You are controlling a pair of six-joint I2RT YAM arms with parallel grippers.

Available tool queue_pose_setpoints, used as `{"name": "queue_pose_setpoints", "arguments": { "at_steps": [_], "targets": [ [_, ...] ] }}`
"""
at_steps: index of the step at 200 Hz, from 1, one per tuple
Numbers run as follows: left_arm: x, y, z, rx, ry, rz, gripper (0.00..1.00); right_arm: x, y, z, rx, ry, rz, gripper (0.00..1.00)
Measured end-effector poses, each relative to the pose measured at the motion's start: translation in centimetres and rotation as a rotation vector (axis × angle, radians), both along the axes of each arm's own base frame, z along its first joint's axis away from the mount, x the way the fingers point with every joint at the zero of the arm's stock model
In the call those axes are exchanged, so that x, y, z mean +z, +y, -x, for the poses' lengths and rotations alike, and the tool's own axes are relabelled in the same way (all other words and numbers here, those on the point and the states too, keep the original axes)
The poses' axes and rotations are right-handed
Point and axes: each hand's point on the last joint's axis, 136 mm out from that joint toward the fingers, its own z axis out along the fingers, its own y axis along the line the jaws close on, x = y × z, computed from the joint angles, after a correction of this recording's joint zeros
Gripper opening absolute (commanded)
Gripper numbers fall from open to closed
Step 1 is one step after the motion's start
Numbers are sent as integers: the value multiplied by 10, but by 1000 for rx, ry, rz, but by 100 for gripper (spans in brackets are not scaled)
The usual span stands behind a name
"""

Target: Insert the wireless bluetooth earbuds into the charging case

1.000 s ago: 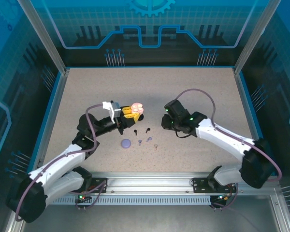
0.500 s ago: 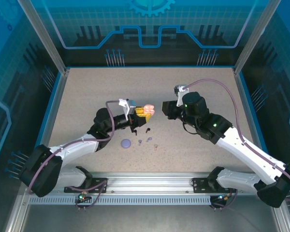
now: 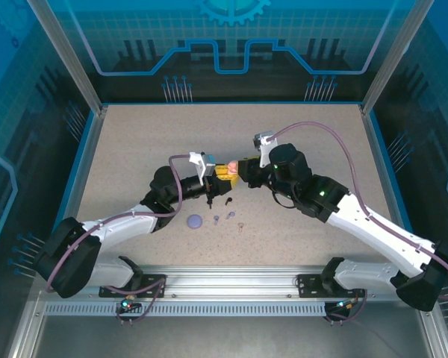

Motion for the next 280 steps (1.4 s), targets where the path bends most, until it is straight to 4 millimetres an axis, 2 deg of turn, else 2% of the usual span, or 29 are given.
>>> {"name": "queue_pose_setpoints", "arguments": {
  "at_steps": [207,217,253,280],
  "targets": [
    [2,-1,-1,12,-6,6,0,-14,4,2,3,26,41,26],
    [2,-1,-1,11,-6,6,0,-14,4,2,3,27,42,28],
    [3,-1,-1,14,-9,9,0,-18,2,4,5,38,61,44],
    [6,0,-1,19,-20,17,0,-8,2,5,17,28,56,61]
  ]
}}
